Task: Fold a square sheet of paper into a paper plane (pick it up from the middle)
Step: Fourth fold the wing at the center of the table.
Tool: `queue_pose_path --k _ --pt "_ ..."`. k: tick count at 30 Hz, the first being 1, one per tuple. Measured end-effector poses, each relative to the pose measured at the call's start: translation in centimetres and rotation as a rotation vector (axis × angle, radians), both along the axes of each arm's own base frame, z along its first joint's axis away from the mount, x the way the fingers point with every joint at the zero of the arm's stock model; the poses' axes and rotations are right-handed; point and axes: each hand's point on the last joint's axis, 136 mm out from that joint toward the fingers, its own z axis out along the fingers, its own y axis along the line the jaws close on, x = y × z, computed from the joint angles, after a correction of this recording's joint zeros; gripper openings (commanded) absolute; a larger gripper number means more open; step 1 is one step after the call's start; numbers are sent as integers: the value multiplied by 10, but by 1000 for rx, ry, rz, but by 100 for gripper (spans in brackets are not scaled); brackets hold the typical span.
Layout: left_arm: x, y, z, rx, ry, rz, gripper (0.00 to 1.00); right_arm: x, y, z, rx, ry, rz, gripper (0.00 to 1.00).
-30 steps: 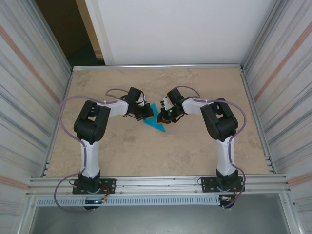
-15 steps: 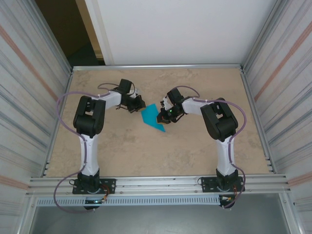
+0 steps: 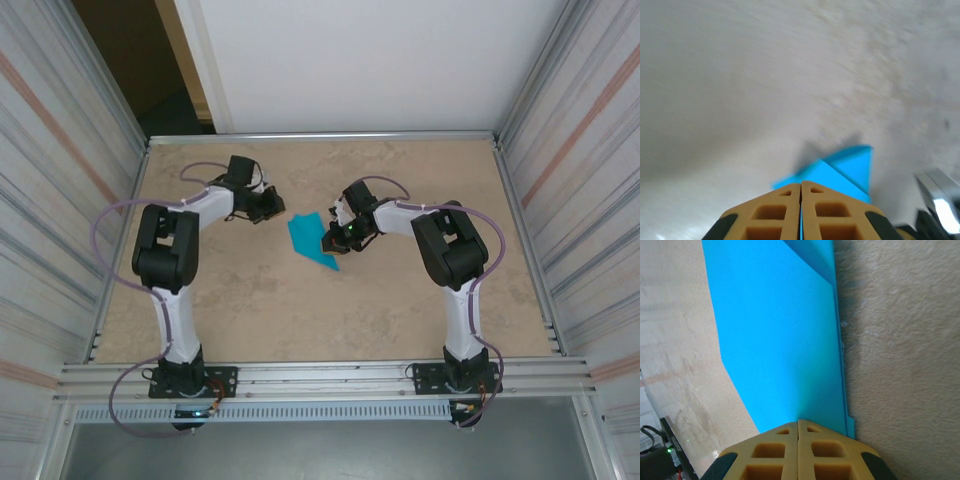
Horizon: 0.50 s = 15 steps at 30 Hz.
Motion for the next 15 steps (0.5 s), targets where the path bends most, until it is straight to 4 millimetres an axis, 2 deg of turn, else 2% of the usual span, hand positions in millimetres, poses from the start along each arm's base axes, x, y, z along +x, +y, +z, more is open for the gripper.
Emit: queue_pose_path --k 3,5,7,10,15 --pt "-15 -35 19 -48 -45 -62 10 0 0 0 6 1 1 7" --pt "-24 -57 20 -72 -49 -105 9 -1 1 0 14 1 3 7" --pt "-30 -71 12 -87 -35 -133 9 -1 1 0 21 1 3 7" --pt "-35 -79 -8 -92 12 -141 9 -1 1 0 27 1 1 7" --pt "-41 -75 -44 -58 97 -123 8 -1 1 1 51 1 1 7"
